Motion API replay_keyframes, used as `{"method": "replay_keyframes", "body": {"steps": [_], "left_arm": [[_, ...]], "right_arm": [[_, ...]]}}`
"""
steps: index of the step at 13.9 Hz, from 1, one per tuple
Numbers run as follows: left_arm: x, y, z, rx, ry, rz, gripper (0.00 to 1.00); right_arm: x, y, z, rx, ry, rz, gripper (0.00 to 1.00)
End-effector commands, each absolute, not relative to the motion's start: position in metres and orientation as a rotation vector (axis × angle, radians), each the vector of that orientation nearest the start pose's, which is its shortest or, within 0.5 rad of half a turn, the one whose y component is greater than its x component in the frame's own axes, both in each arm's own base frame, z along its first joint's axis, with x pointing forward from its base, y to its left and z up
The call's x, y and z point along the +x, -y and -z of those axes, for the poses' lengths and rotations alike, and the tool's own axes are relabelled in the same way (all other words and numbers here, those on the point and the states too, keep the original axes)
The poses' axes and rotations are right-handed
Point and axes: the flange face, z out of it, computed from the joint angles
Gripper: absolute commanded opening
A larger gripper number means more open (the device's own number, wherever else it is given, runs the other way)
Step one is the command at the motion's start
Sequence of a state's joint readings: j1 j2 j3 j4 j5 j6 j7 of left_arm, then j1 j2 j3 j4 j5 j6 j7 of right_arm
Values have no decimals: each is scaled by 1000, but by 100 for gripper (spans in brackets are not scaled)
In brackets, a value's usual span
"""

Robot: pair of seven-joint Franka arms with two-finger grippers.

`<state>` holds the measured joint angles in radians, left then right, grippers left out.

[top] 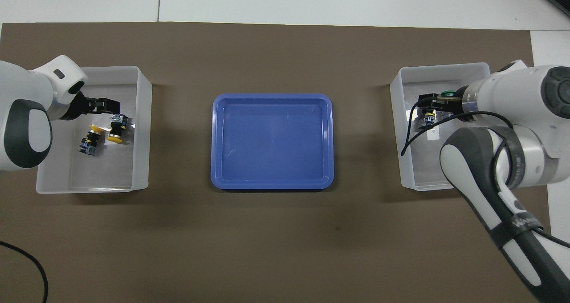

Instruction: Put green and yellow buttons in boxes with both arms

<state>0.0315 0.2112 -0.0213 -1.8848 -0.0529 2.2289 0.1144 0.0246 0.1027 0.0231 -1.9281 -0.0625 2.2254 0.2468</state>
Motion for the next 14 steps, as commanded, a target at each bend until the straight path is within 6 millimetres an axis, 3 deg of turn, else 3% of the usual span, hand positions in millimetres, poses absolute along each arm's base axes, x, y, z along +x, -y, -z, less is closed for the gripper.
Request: {"method": "replay_keyframes", "body": {"steps": [1, 5, 7, 10, 11, 14], "left_arm": [[611, -1, -446, -3159, -161, 173, 87], [602, 2, -506, -3141, -194, 88, 87], [589, 2, -530, -3140, -194, 85, 87], [573, 3, -549, -3139, -191, 37, 90], [568, 2, -555, -3121, -198, 25, 100], [566, 6, -570, -3066, -229, 12, 100]], "right_arm": [[594, -21, -504, -3098, -317, 268, 100], [589, -10, -556, -3103, -330, 183, 100], [574, -4, -573, -3113, -309, 141, 100], [559, -4, -577, -3123, -303, 55, 100], [558, -4, -577, -3124, -298, 50, 100], [552, -4, -575, -3134, -231, -36, 100]]}}
